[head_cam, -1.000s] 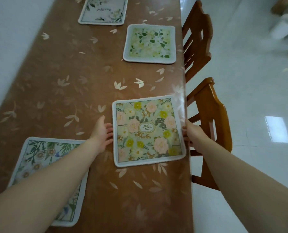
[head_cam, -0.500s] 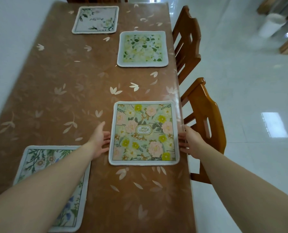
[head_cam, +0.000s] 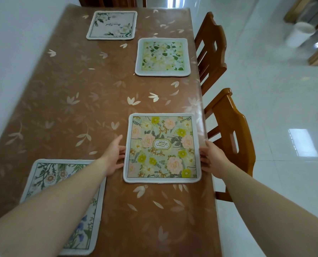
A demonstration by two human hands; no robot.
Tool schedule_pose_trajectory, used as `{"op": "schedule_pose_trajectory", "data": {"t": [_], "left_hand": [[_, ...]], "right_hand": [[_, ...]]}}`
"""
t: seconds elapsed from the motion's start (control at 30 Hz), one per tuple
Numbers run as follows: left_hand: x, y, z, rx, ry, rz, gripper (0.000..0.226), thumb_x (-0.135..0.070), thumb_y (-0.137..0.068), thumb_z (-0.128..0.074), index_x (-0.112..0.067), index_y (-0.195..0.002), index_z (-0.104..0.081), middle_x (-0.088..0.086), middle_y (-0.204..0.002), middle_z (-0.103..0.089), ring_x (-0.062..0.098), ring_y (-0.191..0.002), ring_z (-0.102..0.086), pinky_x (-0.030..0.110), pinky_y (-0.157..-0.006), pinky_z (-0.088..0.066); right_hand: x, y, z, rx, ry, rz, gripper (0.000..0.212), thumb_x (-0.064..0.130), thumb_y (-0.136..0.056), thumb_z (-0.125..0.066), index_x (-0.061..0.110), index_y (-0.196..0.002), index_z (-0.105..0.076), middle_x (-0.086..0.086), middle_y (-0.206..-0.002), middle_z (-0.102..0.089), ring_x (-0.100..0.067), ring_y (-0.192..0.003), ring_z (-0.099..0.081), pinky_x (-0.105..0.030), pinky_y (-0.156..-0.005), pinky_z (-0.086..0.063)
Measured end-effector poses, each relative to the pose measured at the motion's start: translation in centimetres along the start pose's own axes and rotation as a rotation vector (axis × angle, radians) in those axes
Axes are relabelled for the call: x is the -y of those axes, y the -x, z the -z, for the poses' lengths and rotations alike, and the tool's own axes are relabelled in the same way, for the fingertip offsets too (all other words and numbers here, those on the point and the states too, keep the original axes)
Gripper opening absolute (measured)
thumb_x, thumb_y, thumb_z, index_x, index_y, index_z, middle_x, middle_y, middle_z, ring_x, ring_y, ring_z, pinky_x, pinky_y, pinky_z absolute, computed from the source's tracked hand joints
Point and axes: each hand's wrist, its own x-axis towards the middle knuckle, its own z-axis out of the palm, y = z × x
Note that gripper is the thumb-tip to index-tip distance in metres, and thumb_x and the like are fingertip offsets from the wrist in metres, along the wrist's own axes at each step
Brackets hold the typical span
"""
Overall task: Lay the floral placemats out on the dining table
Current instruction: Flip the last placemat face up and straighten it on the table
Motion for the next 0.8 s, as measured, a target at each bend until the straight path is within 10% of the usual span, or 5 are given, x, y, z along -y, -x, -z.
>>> {"op": "schedule_pose_trajectory", "data": {"t": [0.8], "left_hand": [[0.4, 0.8, 0.5, -0.011, -0.076, -0.005, 0.062, -0.065, -0.099, -0.035, -0.012, -0.113, -0.064, 0.008, -0.123, -0.064, 0.027, -0.124, -0.054, 0.052, -0.105, -0.04]], "right_hand": [[-0.4, 3.2, 0.2, 0.033, -0.098, 0.032, 0.049, 0.055, -0.105, -0.049, 0.013, -0.124, -0.066, -0.006, -0.112, -0.069, -0.027, -0.108, -0.065, -0.054, -0.111, -0.045]]}}
